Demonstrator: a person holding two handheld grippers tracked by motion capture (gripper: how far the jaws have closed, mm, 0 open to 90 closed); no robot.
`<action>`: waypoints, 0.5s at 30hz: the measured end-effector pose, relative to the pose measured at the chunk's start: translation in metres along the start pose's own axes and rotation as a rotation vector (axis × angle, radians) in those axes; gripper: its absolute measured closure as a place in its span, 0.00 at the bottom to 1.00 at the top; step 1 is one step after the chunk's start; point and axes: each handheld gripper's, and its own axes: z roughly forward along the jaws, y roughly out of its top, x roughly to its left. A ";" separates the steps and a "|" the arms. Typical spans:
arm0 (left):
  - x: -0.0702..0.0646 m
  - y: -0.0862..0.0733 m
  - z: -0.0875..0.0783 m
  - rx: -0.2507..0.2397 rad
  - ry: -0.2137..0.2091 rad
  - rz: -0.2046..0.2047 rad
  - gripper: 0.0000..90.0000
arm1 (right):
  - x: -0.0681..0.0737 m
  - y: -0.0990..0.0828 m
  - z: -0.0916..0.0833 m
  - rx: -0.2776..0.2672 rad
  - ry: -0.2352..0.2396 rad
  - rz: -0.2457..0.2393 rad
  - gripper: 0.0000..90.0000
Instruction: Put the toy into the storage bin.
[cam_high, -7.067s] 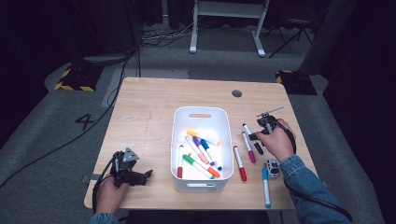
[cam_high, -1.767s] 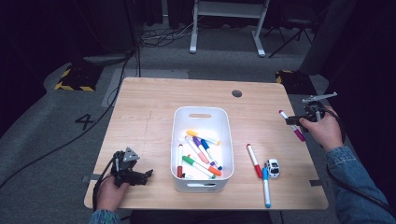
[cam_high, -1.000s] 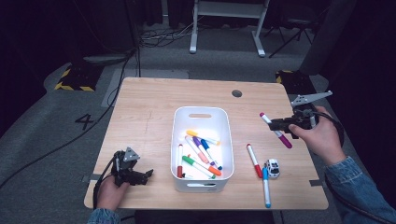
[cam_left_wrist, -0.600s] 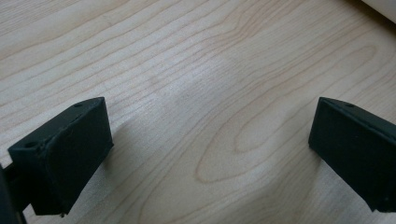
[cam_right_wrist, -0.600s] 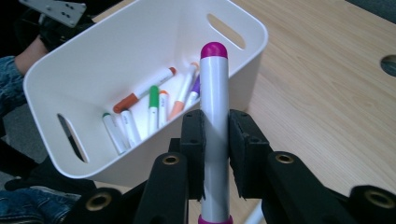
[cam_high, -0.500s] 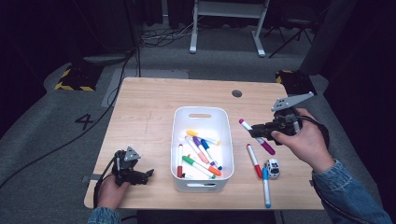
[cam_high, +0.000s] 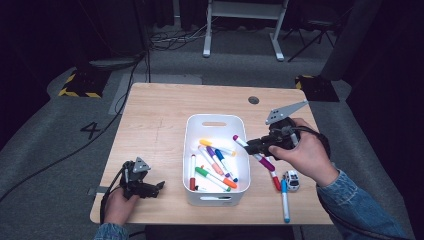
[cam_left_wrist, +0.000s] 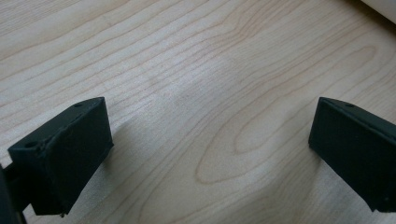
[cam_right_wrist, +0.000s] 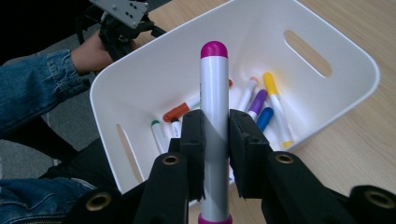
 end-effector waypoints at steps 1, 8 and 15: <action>0.000 0.000 0.000 0.000 0.000 0.000 0.00 | 0.003 0.002 0.003 0.003 0.008 -0.002 0.86; 0.000 0.000 0.000 0.000 0.000 0.000 0.00 | 0.014 0.010 0.017 0.003 0.055 -0.027 0.86; 0.000 0.000 0.000 0.000 0.000 0.000 0.00 | 0.022 0.012 0.037 0.006 0.078 -0.063 0.86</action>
